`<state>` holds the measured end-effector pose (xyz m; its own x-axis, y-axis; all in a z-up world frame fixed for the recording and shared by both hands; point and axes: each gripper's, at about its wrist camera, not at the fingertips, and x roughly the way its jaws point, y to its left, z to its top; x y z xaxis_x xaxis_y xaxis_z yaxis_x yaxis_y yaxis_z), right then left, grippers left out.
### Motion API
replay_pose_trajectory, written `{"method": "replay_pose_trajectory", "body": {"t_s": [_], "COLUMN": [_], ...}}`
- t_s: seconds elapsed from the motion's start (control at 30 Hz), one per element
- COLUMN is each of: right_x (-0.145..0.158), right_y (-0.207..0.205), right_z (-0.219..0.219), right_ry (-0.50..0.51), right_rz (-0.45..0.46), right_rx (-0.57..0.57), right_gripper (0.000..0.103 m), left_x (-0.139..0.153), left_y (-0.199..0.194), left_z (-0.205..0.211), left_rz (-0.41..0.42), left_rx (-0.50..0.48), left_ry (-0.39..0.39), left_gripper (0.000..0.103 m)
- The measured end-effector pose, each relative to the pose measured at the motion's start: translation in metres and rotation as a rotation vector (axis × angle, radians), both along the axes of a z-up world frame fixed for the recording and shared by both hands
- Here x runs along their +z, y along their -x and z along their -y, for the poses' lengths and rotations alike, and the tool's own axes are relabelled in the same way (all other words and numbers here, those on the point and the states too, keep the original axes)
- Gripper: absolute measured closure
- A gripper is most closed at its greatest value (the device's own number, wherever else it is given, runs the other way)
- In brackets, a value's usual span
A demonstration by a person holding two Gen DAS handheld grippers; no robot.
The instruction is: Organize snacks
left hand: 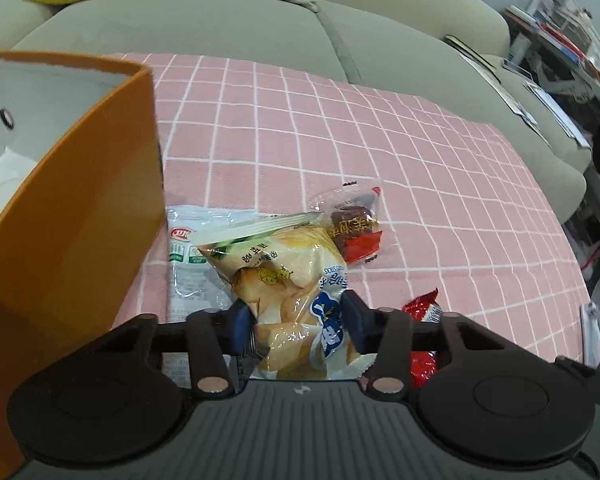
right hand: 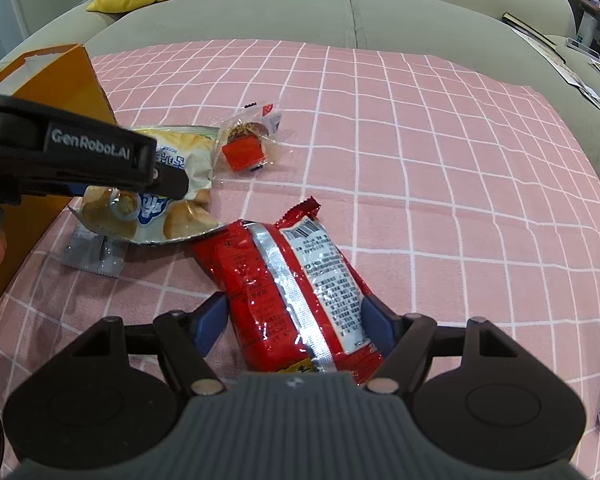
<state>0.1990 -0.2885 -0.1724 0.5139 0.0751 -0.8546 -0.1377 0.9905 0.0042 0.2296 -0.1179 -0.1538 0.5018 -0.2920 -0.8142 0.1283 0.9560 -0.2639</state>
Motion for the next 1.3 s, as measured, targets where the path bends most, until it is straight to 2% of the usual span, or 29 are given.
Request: {"method": "replay_pose_trajectory", "body": {"t_s": [0.2, 0.5, 0.67, 0.97, 1.3], "right_x": [0.002, 0.008, 0.018, 0.048, 0.101], "right_y": [0.007, 0.040, 0.065, 0.098, 0.114], "right_z": [0.000, -0.010, -0.015, -0.029, -0.060], "right_ry": [-0.005, -0.059, -0.106, -0.160, -0.196], "right_rz": [-0.008, -0.026, -0.019, 0.031, 0.122], "right_rx": [0.007, -0.005, -0.018, -0.023, 0.055], "right_gripper": [0.033, 0.034, 0.034, 0.034, 0.034], "left_x": [0.011, 0.037, 0.052, 0.084, 0.129], "left_y": [0.013, 0.067, 0.094, 0.134, 0.154], "left_z": [-0.006, -0.023, -0.035, -0.061, -0.099], "left_rz": [0.000, 0.006, 0.006, 0.065, 0.159], "left_rx": [-0.011, -0.060, -0.052, -0.010, 0.041], "left_ry": [-0.021, -0.066, -0.053, -0.013, 0.008], "left_gripper": [0.068, 0.068, 0.069, 0.068, 0.069]}}
